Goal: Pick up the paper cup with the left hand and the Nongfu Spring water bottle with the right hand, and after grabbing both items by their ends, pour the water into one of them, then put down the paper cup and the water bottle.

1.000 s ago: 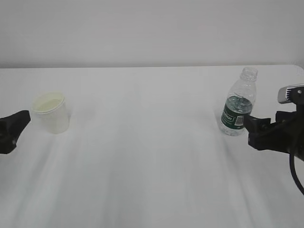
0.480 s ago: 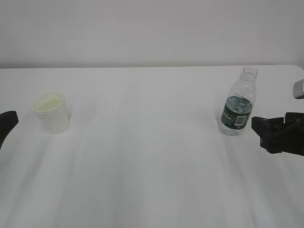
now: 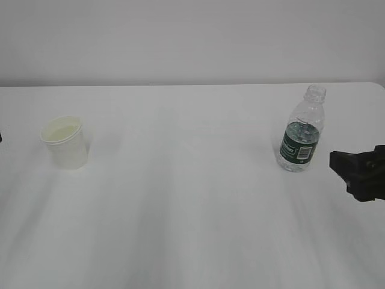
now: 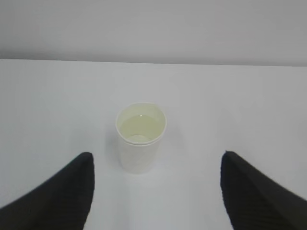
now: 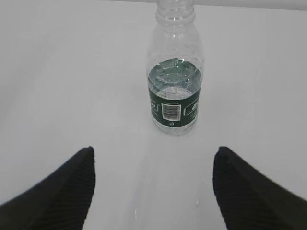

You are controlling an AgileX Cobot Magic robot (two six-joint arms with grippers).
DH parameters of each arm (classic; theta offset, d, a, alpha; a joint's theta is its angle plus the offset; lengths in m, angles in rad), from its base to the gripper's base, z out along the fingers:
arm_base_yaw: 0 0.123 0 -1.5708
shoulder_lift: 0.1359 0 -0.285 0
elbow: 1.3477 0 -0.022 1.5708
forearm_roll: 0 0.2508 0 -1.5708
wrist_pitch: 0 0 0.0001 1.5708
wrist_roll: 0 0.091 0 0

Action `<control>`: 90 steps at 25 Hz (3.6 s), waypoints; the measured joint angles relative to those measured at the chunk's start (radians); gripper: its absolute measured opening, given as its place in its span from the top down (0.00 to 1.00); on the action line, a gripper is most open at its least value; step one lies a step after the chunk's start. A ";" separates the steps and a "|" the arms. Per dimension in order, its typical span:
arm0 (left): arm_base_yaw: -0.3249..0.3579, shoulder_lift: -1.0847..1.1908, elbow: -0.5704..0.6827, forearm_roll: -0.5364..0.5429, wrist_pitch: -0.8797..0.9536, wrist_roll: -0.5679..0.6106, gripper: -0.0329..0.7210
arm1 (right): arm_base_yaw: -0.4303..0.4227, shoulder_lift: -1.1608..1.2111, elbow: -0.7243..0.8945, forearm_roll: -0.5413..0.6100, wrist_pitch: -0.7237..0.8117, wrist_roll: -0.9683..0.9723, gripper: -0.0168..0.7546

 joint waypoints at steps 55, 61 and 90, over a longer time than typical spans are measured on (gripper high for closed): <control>0.000 -0.739 -0.245 -0.129 1.192 0.126 0.25 | 0.000 -0.794 -0.128 -0.226 1.076 0.081 0.23; 0.000 -0.739 -0.245 -0.148 1.255 0.128 0.25 | 0.000 -0.813 -0.165 -0.230 1.169 0.081 0.23; 0.000 -0.827 -0.235 -0.106 1.337 0.130 0.36 | 0.000 -0.815 -0.156 -0.231 1.319 0.083 0.23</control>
